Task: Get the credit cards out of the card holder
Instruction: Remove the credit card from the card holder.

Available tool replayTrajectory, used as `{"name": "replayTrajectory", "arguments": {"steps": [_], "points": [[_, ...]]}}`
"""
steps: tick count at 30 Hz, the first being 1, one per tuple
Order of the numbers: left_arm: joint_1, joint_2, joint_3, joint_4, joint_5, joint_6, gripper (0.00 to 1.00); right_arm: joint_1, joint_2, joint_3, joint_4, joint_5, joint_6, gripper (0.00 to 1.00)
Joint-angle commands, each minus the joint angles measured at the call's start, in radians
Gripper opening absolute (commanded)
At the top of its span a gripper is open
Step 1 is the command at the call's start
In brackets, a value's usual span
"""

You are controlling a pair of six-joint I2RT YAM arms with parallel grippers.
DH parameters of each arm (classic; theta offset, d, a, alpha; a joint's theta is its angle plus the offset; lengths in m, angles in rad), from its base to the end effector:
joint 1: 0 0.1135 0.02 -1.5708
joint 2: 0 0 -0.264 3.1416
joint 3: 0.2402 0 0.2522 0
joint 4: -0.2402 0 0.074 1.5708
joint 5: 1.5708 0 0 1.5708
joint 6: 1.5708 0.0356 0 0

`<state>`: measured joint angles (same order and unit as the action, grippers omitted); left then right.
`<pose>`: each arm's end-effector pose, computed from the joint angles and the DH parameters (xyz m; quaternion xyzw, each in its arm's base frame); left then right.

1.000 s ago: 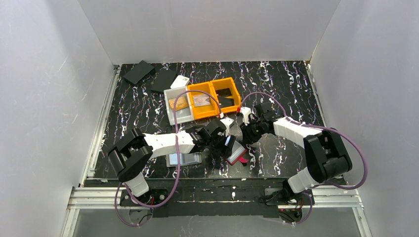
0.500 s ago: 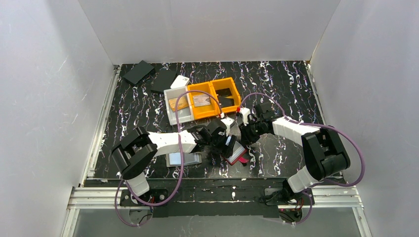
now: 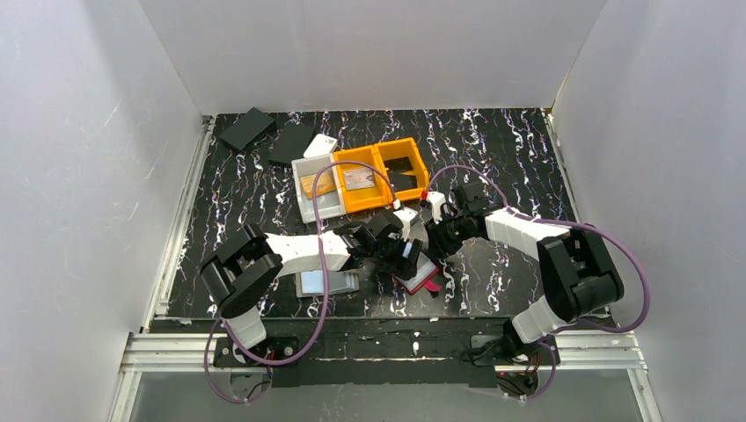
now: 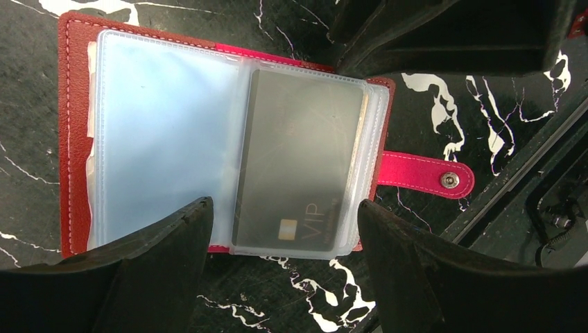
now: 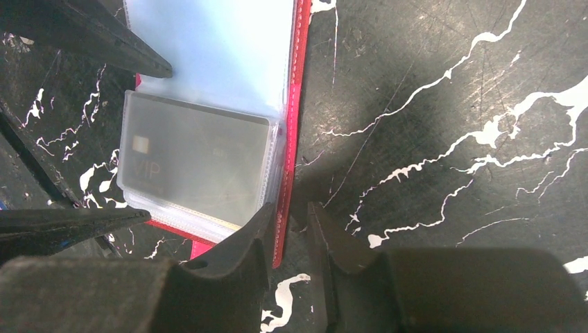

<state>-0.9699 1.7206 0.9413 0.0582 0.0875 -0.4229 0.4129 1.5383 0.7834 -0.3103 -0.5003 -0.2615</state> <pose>0.1999 -0.2971 0.1728 0.2632 0.8715 -0.2947 0.2903 0.2514 0.1288 0.1611 -0.3688 0.8648 0.2573 0.2235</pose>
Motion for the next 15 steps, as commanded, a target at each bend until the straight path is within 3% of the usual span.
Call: {"name": "replayTrajectory", "arguments": {"steps": [1, 10, 15], "points": [[0.006, 0.017, -0.008, -0.013, 0.007, 0.004, 0.75, 0.004, -0.040, 0.028, 0.022, -0.025, 0.004, 0.33], [0.010, 0.027, -0.012, -0.012, 0.013, 0.003, 0.75, -0.014, -0.062, 0.028, 0.022, -0.038, 0.002, 0.36], [0.018, 0.023, -0.017, -0.009, 0.025, 0.002, 0.76, -0.015, -0.040, 0.036, -0.001, -0.123, -0.010, 0.36]]}}
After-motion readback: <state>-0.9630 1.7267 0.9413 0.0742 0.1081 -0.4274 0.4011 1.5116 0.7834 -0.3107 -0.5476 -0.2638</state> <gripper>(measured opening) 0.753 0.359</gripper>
